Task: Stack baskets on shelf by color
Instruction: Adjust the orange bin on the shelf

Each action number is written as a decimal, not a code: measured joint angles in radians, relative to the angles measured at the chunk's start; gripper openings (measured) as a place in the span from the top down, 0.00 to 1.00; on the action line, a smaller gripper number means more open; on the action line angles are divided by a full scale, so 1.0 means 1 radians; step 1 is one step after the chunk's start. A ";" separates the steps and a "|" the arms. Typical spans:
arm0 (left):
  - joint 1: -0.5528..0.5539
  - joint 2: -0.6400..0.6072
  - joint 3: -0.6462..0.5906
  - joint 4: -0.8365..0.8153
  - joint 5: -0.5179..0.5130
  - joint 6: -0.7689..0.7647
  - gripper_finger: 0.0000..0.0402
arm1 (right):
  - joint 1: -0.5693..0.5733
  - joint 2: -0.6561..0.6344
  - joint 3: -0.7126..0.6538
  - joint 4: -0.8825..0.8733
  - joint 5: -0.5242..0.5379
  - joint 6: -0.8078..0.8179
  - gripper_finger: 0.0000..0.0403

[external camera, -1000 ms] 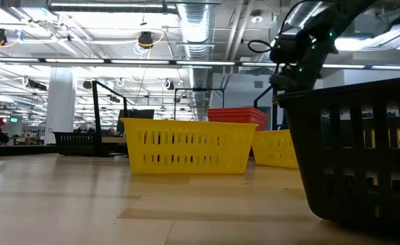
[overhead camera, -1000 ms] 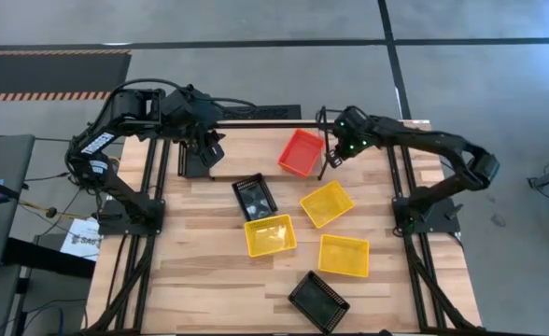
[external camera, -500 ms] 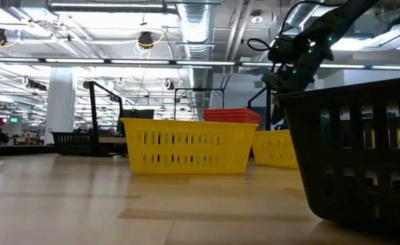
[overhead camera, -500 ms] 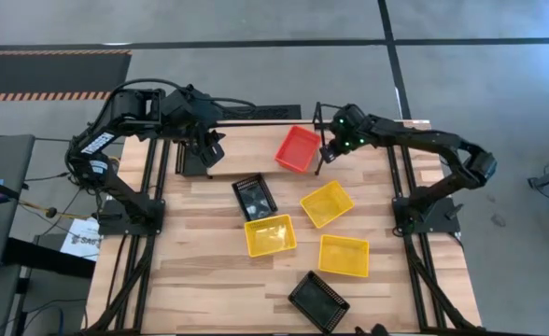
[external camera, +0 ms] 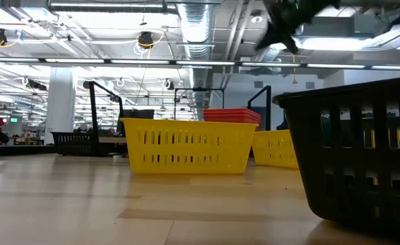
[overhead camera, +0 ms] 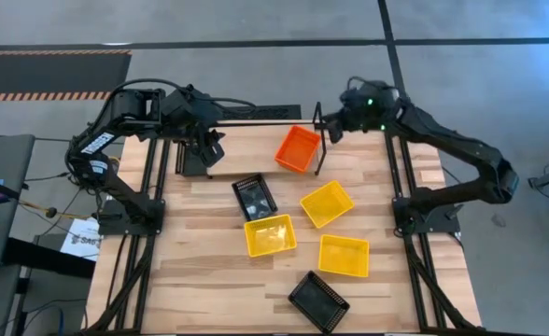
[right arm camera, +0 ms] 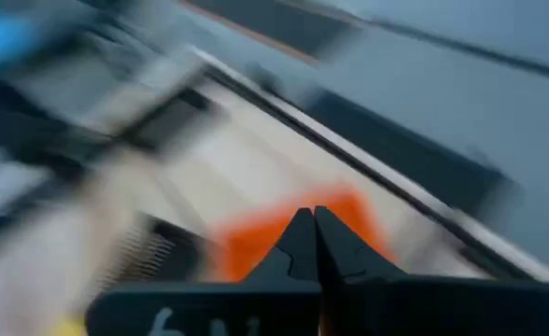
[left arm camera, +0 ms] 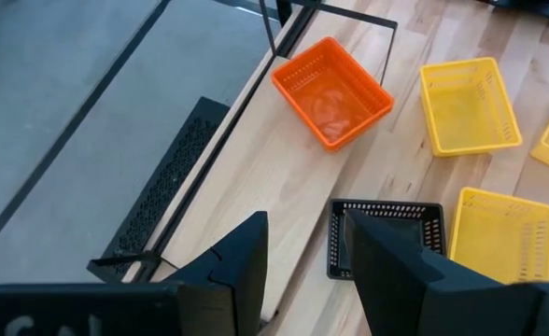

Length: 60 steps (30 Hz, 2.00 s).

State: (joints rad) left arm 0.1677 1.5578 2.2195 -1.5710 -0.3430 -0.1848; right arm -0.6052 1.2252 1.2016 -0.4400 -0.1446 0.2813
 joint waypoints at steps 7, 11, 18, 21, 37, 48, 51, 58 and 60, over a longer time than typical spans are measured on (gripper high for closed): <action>0.000 0.000 0.000 0.000 -0.002 0.000 0.67 | 0.062 0.279 0.173 -0.060 -0.191 -0.070 1.00; 0.000 0.000 0.000 0.000 -0.002 0.001 0.67 | 0.081 0.479 0.285 -0.164 -0.185 -0.148 1.00; 0.000 0.000 0.000 0.000 0.024 0.000 0.67 | 0.095 0.705 0.562 -0.417 0.020 -0.254 1.00; 0.000 0.000 0.000 0.000 0.022 0.006 0.67 | 0.125 0.788 0.686 -0.530 0.105 -0.298 1.00; 0.000 0.000 0.000 0.000 0.013 0.006 0.67 | 0.141 0.937 0.981 -0.891 0.324 -0.413 1.00; 0.000 0.000 0.000 0.000 0.022 0.006 0.67 | 0.085 0.940 0.980 -0.876 0.271 -0.469 0.79; 0.000 0.000 0.000 0.000 0.023 0.006 0.67 | 0.070 0.940 0.980 -0.882 0.273 -0.497 0.73; 0.000 0.000 0.000 0.000 0.024 0.005 0.67 | 0.031 0.940 0.980 -0.876 0.219 -0.493 0.64; 0.000 0.000 0.000 0.000 0.024 0.006 0.67 | 0.026 0.957 0.983 -0.861 0.202 -0.491 0.62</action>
State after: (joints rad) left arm 0.1680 1.5578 2.2196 -1.5711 -0.3195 -0.1792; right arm -0.5796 2.1821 2.1841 -1.3013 0.0578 -0.2102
